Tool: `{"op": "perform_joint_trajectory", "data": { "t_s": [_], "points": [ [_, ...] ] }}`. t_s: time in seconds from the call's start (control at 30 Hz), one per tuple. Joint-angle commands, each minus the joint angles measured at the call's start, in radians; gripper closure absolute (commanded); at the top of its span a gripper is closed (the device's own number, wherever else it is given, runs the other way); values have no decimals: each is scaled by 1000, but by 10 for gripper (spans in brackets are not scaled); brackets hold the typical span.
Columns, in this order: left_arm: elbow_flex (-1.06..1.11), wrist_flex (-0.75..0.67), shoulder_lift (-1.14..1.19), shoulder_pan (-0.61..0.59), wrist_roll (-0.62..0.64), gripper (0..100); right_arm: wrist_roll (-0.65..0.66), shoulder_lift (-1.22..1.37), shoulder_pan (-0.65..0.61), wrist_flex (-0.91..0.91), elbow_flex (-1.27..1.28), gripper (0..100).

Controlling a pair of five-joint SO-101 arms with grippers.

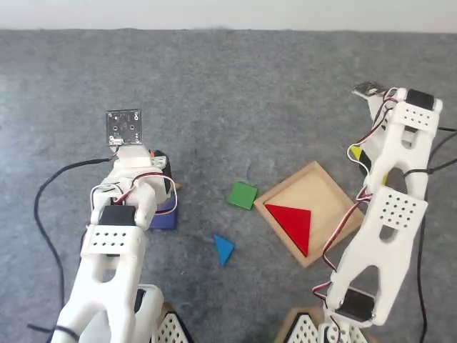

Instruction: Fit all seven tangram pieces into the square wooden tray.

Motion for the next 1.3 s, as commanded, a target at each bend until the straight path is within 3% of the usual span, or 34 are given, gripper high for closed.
{"op": "perform_joint_trajectory", "data": {
  "t_s": [0.0, 0.4, 0.67, 0.83, 1.03, 1.27],
  "points": [
    [-5, -28, 2, 3, -11, 953, -100, -162, 7, 30, -54, 890],
    [-5, -28, 2, 3, -11, 953, -244, -503, -131, 28, 311, 898],
    [-5, -28, 2, 3, -11, 953, -631, -802, -295, -8, 655, 893],
    [-5, -28, 2, 3, -11, 953, -804, -937, -361, -107, 859, 893],
    [-5, -28, 2, 3, -11, 953, -879, -1047, -406, -295, 1132, 893],
    [-5, -28, 2, 3, -11, 953, -937, -1122, -384, -371, 1269, 893]
  ]
}}
